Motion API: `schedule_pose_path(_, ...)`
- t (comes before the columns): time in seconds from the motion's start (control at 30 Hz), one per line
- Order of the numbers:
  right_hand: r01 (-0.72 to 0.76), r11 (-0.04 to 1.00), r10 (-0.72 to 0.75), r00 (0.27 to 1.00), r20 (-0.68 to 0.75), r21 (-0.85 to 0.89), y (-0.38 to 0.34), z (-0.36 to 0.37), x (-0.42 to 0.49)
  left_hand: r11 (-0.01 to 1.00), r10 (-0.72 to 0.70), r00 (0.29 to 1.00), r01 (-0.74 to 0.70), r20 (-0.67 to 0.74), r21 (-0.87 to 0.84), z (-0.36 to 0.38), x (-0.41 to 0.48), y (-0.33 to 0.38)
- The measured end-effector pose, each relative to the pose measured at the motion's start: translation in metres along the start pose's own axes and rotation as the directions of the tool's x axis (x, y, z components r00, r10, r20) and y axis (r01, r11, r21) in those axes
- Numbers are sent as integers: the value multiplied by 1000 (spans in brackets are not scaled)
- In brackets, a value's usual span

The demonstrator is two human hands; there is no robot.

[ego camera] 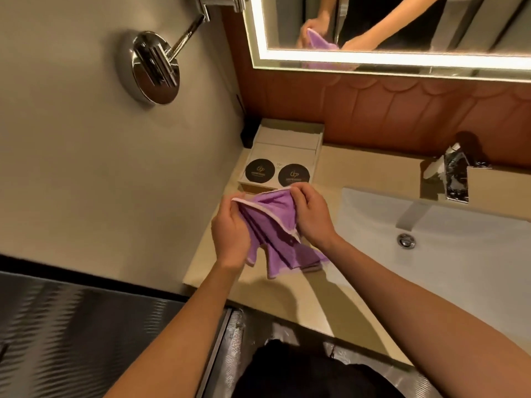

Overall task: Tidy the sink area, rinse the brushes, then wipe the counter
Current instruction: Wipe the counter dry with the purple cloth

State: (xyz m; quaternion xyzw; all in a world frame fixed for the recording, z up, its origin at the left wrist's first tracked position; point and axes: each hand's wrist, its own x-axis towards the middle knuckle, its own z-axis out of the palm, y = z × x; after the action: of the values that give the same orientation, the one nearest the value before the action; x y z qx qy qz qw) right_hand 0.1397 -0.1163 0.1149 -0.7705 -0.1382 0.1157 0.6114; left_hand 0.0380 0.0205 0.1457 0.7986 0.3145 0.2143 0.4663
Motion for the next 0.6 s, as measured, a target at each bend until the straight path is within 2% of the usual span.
schedule_pose_path(0.07,-14,1000,14,1000,-19,-10,2,13,3,992,-105,991,98,-78,-84,-11,15,-8)
schedule_pose_path(0.13,-12,998,10,1000,-26,-59,1,20,8,984,-155,977,139,-145,-111,-18,33,-11)
schedule_pose_path(0.2,20,986,-23,1000,-14,-165,1,26,14,986,-154,974,141,-164,-87,-23,53,-14)
schedule_pose_path(0.3,12,961,-24,999,-38,-278,6,31,15,992,-98,983,109,-157,58,-27,75,-19)
schedule_pose_path(0.4,-111,929,59,986,-156,-352,17,36,12,962,77,995,-58,-60,267,-28,92,-32)
schedule_pose_path(0.47,-247,890,187,964,-188,-383,26,33,12,915,156,988,-151,17,373,-22,97,-39)
schedule_pose_path(0.53,-397,823,342,917,-205,-407,39,36,14,834,195,971,-237,137,498,-13,104,-55)
schedule_pose_path(0.6,-463,796,401,886,-234,-389,51,38,11,732,156,955,-283,252,619,-1,103,-75)
